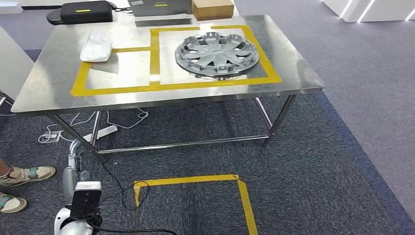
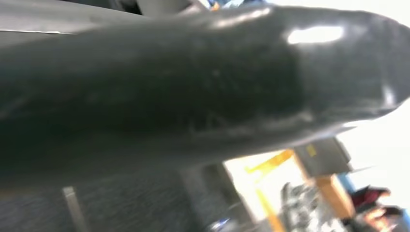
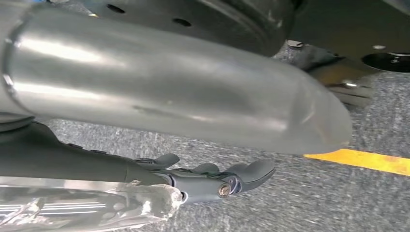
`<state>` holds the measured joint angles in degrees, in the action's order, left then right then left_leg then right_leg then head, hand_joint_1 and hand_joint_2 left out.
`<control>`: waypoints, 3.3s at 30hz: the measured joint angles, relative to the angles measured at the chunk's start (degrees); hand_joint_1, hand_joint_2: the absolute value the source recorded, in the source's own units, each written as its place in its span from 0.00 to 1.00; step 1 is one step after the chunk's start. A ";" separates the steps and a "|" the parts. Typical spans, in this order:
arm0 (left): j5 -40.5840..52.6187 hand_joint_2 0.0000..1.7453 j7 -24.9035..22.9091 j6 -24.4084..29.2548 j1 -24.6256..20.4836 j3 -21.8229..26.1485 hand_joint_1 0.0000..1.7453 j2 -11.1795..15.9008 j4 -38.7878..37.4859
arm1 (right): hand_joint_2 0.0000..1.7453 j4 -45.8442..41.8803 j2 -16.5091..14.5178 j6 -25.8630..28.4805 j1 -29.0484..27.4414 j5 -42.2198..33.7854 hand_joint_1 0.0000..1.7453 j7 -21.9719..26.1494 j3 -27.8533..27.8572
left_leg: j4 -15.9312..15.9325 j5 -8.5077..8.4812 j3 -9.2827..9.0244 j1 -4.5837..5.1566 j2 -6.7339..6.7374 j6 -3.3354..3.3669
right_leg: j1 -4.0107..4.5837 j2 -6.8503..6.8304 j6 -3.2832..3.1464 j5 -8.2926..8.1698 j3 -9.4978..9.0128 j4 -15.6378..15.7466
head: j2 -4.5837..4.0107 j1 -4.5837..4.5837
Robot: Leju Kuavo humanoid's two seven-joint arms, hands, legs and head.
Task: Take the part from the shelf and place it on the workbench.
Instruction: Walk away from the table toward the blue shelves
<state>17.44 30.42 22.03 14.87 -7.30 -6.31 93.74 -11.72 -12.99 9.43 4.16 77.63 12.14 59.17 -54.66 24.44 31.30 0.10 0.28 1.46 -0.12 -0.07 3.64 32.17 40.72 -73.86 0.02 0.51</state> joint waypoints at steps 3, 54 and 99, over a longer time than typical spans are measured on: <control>0.13 0.00 0.58 -1.51 1.12 1.49 0.00 -0.48 0.00 | 0.00 0.00 -0.01 0.26 0.08 -0.14 0.00 0.56 0.11 | -0.37 -2.01 2.74 -0.02 0.02 -0.47 | -0.06 0.03 -0.08 -4.33 -6.16 4.31 | 0.00 0.01; 11.84 0.00 3.53 -5.47 -12.88 50.26 0.00 -2.68 -64.82 | 0.00 -0.02 0.14 1.28 0.67 -0.59 0.00 1.47 1.88 | -0.21 0.79 -1.08 0.36 -0.11 -1.44 | 0.66 0.09 -2.22 -7.78 -8.31 17.12 | 0.00 -0.30; 19.37 0.00 -18.96 1.70 -16.74 53.16 0.00 -5.05 -79.31 | 0.00 0.00 0.08 0.67 0.56 -2.02 0.00 -0.74 2.37 | -1.81 0.74 0.15 0.35 -0.19 -1.34 | -0.06 -0.07 -1.30 -5.91 -9.05 15.99 | 0.00 0.00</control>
<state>36.81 11.46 23.73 -1.87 45.86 -11.36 14.43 -11.72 -12.92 10.10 4.73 75.61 11.40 61.53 -56.47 25.17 31.45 0.45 0.08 0.12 -0.18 -0.14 2.34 26.26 31.67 -57.88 0.02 0.51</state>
